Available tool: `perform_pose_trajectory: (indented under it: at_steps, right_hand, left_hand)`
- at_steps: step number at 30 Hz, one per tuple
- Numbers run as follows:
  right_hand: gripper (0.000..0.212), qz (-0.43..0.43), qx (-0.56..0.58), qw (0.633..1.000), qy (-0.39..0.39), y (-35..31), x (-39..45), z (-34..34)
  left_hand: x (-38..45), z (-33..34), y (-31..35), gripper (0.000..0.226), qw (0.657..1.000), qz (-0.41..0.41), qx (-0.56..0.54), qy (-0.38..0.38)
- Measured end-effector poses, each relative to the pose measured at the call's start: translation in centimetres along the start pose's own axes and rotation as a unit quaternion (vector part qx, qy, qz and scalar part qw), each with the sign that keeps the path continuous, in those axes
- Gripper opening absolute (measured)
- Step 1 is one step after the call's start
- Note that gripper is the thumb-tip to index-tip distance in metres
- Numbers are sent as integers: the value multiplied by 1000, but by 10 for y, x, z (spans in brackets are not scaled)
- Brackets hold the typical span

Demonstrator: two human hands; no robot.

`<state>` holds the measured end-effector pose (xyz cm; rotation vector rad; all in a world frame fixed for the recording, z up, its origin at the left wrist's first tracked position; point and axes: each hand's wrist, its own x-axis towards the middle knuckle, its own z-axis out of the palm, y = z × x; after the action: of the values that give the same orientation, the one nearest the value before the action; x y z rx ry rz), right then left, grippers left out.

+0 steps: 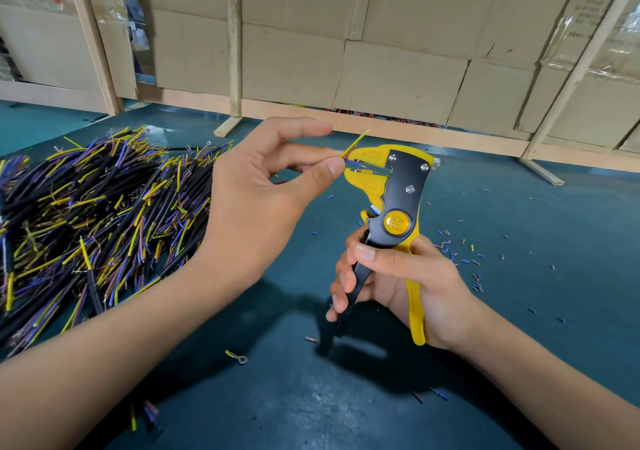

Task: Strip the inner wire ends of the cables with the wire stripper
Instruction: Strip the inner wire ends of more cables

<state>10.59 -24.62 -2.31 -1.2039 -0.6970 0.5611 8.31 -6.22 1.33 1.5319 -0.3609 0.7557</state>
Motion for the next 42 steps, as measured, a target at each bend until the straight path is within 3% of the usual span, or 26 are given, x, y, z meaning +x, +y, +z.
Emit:
perform_pose_trajectory:
  at_steps: [6, 22, 33, 42]
  right_hand:
    - [15, 7, 11, 1000, -5, 0, 0, 0]
    - [21, 0, -30, 999, 36, -2, 1, 6]
    - [26, -25, -64, 996, 57, 3, 2, 5]
    - [25, -35, -80, 994, 61, 6, 2, 4]
  left_hand:
    - [-2, 3, -4, 24, 997, -43, -70, 9]
    - [-1, 3, -4, 20, 990, -117, -74, 24]
    - [2, 2, 0, 5, 992, -109, -65, 21]
    - [1, 4, 2, 10, 994, -98, -54, 17]
